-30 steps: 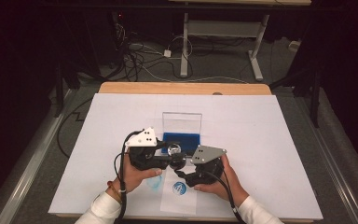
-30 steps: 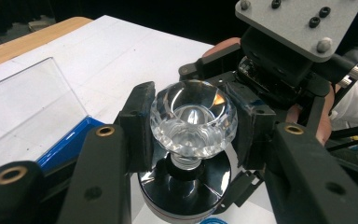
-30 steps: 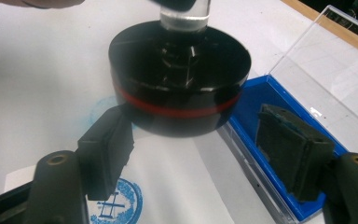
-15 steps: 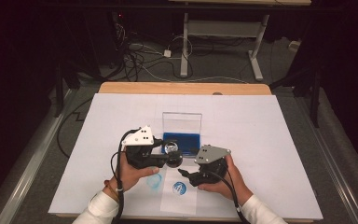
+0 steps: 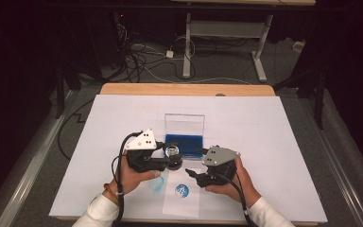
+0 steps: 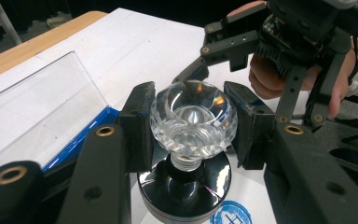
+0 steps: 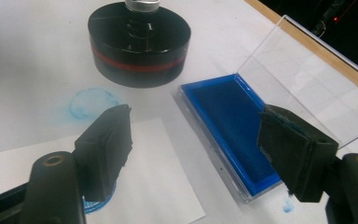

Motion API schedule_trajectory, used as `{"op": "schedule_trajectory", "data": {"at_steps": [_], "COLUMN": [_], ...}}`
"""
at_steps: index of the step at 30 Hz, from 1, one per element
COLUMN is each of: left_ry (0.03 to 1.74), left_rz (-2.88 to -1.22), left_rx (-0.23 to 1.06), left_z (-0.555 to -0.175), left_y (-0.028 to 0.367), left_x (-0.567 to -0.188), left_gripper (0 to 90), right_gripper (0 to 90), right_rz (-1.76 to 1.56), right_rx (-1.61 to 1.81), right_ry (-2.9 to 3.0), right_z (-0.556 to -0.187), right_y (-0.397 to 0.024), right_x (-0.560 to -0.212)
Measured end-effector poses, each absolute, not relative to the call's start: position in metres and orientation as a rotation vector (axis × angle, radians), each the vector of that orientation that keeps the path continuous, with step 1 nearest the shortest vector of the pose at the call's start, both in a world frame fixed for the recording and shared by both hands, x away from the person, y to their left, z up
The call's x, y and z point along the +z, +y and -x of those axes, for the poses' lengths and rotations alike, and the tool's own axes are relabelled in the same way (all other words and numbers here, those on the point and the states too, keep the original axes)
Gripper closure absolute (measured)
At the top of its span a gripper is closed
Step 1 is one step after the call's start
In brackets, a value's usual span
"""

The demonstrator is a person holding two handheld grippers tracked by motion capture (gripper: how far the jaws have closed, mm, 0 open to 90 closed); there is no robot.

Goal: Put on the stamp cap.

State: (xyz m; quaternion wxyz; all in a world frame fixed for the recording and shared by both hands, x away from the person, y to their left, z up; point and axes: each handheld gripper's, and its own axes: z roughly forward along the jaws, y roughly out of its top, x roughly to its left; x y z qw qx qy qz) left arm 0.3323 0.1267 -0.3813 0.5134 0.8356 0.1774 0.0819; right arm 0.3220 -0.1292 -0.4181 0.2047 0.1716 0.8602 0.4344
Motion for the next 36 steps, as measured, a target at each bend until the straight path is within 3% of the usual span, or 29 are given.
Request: {"op": "schedule_trajectory", "data": {"at_steps": [36], "left_ry": [0.447], "left_rz": [-2.060], "left_rx": [0.287], "left_z": [-0.333], "left_y": [0.140], "left_x": [-0.382], "left_gripper": [54.4], "right_gripper": [28.5], "right_rz": [-0.550], "right_rx": [1.178], "right_ry": [2.272], "right_z": [-0.306], "right_y": [-0.182], "right_x": [-0.406]}}
